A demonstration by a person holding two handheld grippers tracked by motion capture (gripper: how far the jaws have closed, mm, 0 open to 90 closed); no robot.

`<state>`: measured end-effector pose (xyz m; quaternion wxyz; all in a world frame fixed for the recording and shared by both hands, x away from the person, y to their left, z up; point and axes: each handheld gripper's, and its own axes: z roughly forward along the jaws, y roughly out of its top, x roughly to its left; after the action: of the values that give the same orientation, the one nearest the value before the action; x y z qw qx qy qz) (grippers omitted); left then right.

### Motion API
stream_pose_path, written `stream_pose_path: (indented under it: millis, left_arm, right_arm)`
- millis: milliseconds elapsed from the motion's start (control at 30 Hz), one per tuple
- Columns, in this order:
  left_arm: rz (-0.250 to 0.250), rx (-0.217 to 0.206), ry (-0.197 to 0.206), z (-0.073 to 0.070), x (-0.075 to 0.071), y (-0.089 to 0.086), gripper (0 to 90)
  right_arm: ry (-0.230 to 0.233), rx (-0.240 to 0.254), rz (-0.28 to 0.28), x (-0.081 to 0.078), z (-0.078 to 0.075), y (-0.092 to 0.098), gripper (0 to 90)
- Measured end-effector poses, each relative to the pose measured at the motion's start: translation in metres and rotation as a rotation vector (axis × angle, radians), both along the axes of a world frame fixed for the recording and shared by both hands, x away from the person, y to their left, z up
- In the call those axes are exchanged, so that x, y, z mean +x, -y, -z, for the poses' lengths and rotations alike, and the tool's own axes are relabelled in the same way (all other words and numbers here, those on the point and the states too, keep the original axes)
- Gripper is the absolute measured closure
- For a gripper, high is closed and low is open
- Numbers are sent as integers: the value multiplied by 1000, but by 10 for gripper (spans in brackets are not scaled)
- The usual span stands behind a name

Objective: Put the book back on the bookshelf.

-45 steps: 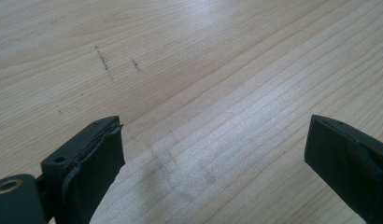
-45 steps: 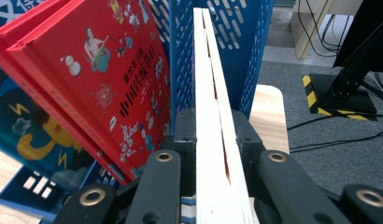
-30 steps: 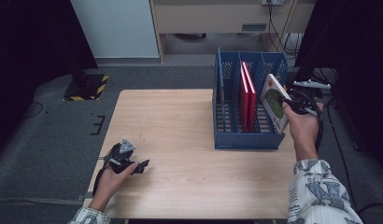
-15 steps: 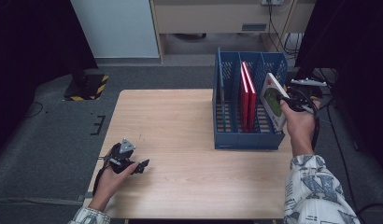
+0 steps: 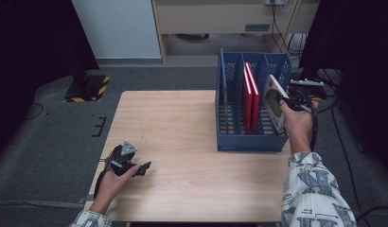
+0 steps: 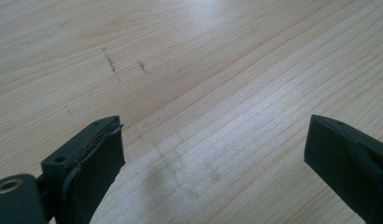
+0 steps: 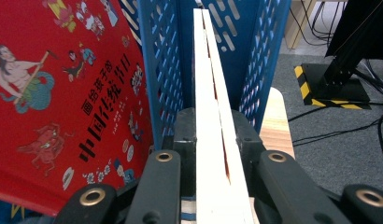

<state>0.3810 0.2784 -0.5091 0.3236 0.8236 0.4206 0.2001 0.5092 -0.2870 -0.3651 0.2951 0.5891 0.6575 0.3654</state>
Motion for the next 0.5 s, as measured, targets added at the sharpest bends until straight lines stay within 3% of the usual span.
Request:
stream_pose_path:
  millis: [500]
  left_arm:
    - [-2,-3,0,0,0,-1,42]
  right_arm:
    - [-37,-7,11,14,17,-5,764]
